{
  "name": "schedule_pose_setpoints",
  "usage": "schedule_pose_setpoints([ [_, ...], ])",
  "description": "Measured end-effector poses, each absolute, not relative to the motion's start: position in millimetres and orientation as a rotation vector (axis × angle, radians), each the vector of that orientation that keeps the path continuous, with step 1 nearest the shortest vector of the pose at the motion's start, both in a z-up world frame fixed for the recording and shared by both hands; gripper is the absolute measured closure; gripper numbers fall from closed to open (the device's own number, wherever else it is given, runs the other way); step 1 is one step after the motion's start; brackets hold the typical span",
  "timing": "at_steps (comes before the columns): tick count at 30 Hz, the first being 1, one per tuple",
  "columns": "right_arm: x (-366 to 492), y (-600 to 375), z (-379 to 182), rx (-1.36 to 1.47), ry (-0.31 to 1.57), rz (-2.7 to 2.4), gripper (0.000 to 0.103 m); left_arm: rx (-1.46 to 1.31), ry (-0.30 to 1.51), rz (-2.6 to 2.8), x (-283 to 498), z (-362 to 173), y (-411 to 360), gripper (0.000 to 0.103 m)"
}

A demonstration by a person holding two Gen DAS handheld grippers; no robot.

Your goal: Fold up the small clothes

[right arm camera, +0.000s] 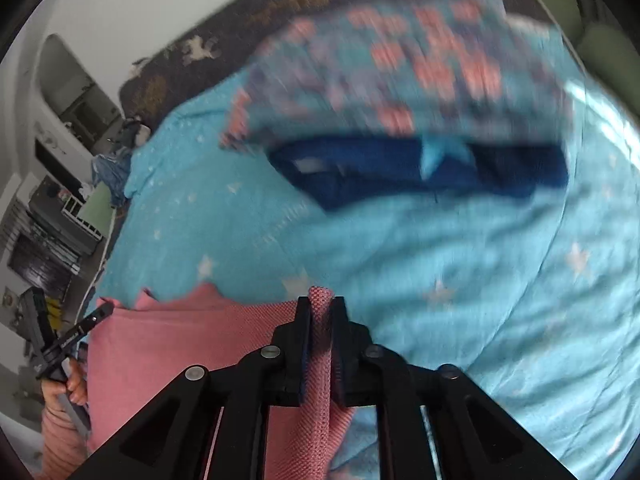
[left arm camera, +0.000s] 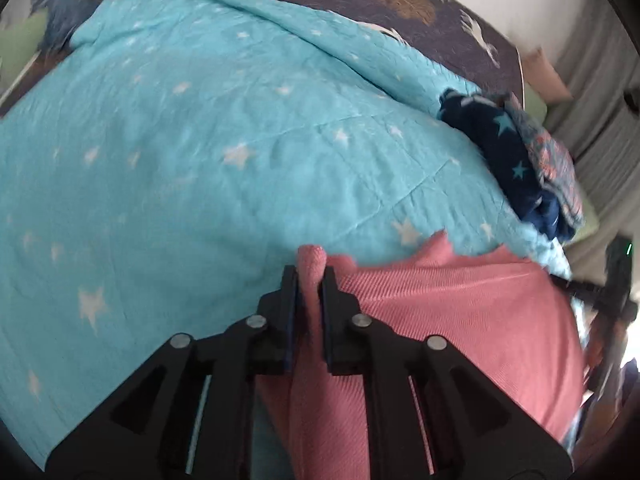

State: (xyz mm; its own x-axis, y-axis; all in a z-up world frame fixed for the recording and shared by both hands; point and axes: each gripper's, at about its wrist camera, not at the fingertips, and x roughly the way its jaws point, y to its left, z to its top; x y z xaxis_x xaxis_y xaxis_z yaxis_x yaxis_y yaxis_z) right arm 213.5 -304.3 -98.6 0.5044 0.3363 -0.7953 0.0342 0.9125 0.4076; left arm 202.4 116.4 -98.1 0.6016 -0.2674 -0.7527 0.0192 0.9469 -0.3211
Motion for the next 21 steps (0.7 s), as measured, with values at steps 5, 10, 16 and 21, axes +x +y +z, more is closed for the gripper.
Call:
schedule_pose_setpoints([
  [5, 139.2, -322.5, -78.3, 0.425, 0.945, 0.224, 0.072, -0.310, 0.845, -0.178, 143.5, -69.6, 137.1, 0.055],
  [10, 54.1, -332.5, -78.4, 0.478, 0.953, 0.334, 0.066, -0.313, 0.913, -0.304, 76.1, -67.9, 136.3, 0.051],
  [16, -7.1, -325.9, -109.2, 0.565, 1.034, 0.401, 0.056, -0.331, 1.070, -0.310, 27.8, -100.2, 127.7, 0.049],
  [21, 8.0, -311.5, -111.0, 0.604, 0.964, 0.395, 0.055, -0.389, 1.022, -0.335, 26.0, -95.7, 114.0, 0.089],
])
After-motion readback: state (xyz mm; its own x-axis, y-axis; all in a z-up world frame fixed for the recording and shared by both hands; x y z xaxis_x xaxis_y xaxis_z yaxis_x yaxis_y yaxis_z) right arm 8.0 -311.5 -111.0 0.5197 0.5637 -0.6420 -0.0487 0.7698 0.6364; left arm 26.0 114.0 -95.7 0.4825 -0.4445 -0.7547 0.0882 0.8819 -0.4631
